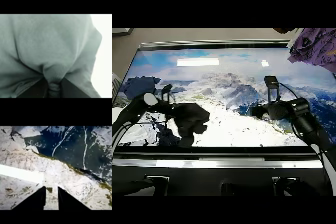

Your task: Fold the clothes and pants, and hang the long-sleeved shirts on hangers.

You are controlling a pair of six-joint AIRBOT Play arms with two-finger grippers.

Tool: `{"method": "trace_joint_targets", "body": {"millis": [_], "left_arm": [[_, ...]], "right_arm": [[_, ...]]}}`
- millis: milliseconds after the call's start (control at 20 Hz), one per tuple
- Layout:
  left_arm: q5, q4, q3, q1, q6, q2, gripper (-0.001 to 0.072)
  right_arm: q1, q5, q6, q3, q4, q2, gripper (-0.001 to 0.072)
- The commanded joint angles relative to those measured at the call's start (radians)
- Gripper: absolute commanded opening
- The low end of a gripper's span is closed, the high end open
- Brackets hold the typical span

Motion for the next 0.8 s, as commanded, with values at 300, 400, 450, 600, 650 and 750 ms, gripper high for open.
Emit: {"method": "trace_joint_targets", "body": {"millis": [300,400,450,600,650,750], "left_arm": [[0.386,-0.154,0.178,-0.511,-0.256,-0.164,0.0020],[0.428,-0.156,0.178,-0.533,-0.294,-0.245,0.0153],[0.427,-0.161,0.178,-0.522,-0.315,-0.259,0.0412],[0.308,-0.161,0.183,-0.396,-0.269,-0.202,0.0717],[0.249,-0.160,0.183,-0.335,-0.217,-0.164,0.0717],[0.126,-0.143,0.183,-0.201,-0.143,-0.079,0.0717]], "right_arm": [[0.001,-0.369,0.000,0.001,-0.324,0.219,0.0209],[0.001,-0.362,0.000,0.000,-0.327,0.232,0.0213],[0.001,-0.348,0.000,-0.003,-0.330,0.231,0.0221],[-0.006,-0.280,0.065,-0.003,-0.517,0.229,0.0329],[-0.048,-0.248,0.104,-0.003,-0.533,0.229,0.0329],[-0.232,-0.196,0.139,-0.004,-0.372,0.211,0.0328]]}}
